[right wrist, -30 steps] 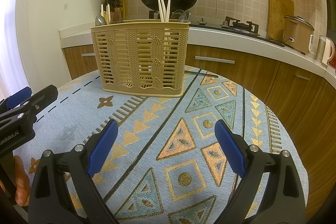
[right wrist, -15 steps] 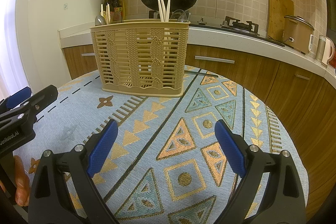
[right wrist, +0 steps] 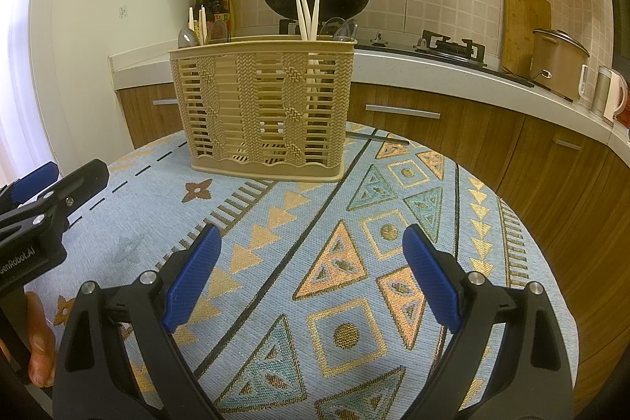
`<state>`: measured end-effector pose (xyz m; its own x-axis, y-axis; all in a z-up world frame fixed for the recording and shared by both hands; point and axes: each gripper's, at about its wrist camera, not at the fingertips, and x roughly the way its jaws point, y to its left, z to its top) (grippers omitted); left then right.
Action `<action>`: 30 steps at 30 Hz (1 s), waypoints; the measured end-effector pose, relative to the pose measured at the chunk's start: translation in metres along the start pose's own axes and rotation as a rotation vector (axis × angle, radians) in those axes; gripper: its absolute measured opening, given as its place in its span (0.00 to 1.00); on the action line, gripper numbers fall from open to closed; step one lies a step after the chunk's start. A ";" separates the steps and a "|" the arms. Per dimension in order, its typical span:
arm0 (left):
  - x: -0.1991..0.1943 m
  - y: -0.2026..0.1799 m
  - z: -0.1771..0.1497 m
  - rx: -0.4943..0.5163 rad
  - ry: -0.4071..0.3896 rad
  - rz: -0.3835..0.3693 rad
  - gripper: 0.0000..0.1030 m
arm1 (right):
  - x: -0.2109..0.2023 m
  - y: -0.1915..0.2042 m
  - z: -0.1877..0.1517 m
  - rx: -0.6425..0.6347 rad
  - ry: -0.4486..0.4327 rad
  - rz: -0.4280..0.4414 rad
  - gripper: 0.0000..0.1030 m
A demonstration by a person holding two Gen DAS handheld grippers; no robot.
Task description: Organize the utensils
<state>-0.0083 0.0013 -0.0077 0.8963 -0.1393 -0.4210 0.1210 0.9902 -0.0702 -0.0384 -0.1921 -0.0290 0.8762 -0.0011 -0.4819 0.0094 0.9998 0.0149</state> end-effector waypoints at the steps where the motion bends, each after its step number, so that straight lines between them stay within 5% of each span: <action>1: 0.000 0.000 0.000 0.000 0.000 0.000 0.93 | 0.000 0.000 0.000 -0.001 0.000 0.000 0.86; 30: -0.005 0.008 -0.001 -0.060 -0.014 -0.013 0.93 | 0.001 0.000 -0.001 0.003 0.002 0.000 0.86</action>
<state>-0.0122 0.0100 -0.0072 0.9006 -0.1517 -0.4072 0.1072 0.9857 -0.1301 -0.0383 -0.1919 -0.0307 0.8750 -0.0015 -0.4841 0.0113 0.9998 0.0174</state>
